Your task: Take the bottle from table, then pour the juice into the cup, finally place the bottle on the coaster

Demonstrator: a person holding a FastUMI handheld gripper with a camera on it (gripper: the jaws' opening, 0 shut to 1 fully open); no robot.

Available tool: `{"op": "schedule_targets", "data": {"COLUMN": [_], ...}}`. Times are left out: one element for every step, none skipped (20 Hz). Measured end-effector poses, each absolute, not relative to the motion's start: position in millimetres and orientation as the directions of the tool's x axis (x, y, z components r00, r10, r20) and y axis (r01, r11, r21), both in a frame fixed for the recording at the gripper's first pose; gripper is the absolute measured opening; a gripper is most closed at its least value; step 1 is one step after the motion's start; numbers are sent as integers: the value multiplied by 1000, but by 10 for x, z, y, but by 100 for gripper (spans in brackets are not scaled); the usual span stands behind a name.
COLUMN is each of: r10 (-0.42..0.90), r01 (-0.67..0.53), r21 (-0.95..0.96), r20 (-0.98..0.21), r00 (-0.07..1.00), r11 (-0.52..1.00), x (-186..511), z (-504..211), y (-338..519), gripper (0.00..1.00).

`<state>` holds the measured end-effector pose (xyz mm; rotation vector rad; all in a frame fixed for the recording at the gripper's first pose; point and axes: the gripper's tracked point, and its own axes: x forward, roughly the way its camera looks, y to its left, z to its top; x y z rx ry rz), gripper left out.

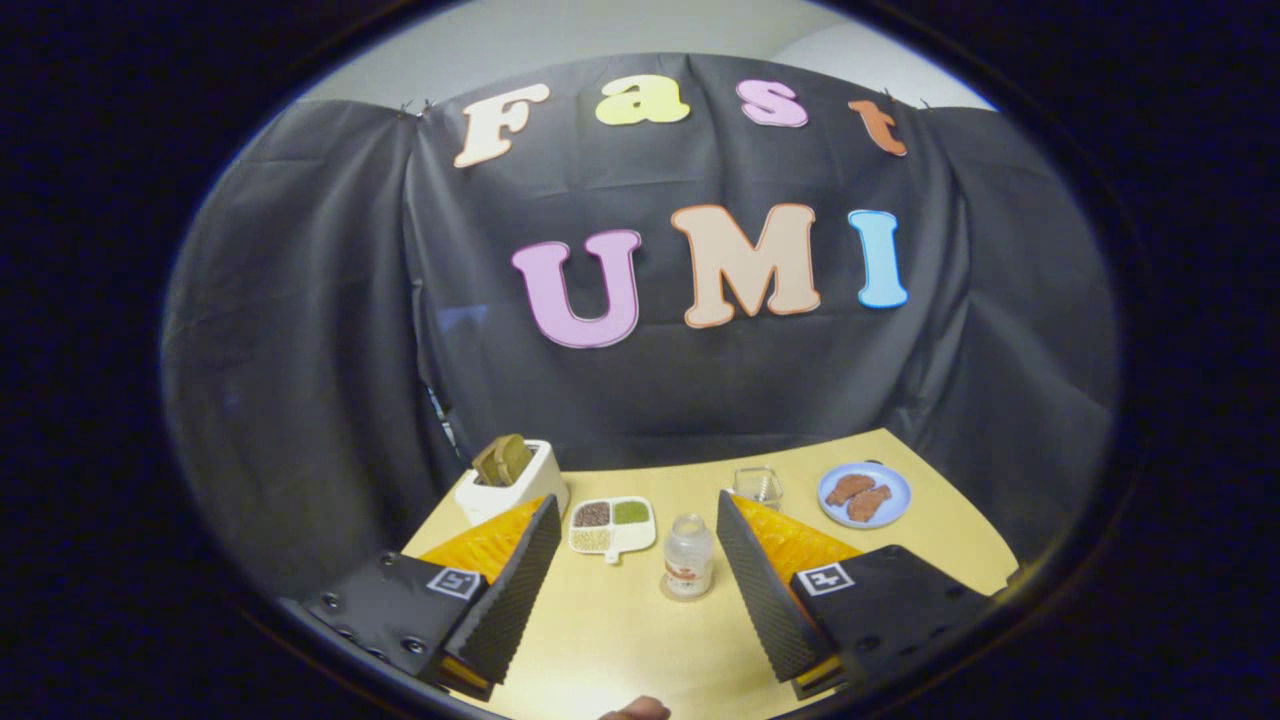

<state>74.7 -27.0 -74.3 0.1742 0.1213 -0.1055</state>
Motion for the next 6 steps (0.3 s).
{"op": "schedule_targets", "data": {"r10": [-87,-85,-79,-79,-87,-96], "r01": [108,105,99,99,106,114], "r21": [173,177,180,177,168,158], "r20": [-124,-119,-115,-115,-115,-119], "r00": [988,989,990,990,990,988], "r11": [979,979,979,979,980,981], "x": [719,699,687,671,634,652], "z": [-711,-674,-664,-642,-635,-628], "y": [-266,-270,-273,-283,-319,-357], "gripper": [98,98,98,98,98,98]}}
